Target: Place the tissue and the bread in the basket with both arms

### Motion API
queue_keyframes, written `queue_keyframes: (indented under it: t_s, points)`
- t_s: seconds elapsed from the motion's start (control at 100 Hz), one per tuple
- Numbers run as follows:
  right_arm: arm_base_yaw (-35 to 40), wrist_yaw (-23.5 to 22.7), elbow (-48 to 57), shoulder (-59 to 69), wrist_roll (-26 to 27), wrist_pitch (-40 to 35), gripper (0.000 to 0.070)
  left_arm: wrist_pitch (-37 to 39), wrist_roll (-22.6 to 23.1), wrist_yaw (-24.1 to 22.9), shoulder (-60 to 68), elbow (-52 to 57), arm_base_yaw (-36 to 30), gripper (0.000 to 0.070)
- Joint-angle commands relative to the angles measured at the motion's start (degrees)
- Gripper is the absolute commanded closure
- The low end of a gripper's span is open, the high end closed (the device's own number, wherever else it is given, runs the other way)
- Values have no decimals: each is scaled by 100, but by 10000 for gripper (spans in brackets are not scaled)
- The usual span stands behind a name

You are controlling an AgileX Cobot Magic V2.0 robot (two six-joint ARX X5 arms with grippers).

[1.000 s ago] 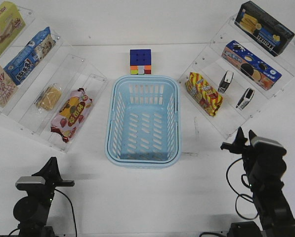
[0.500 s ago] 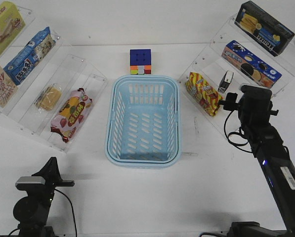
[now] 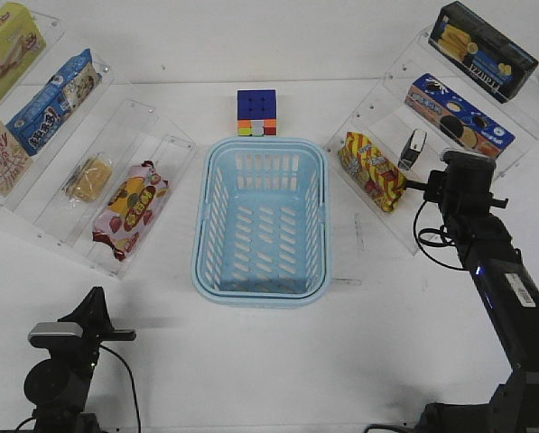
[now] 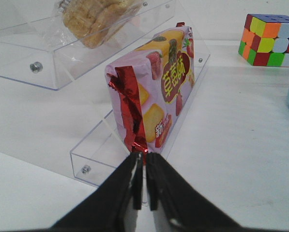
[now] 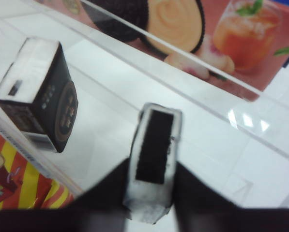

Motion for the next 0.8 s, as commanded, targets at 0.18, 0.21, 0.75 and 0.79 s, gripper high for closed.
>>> queue_keyframes:
  t_s: [0.18, 0.21, 0.75, 0.79]
  points:
    - [-2, -28, 232, -542, -107, -94, 700, 63, 50, 7, -13, -116, 15, 699]
    - [17, -90, 260, -706, -109, -136, 700, 63, 50, 7, -13, -116, 15, 699]
    - [2695, -2605, 420, -1266, 105, 2, 700, 66, 50, 7, -13, -116, 15, 699]
    - [2870, -2605, 420, -1073, 37, 44, 700, 61, 50, 7, -11, -116, 15, 699]
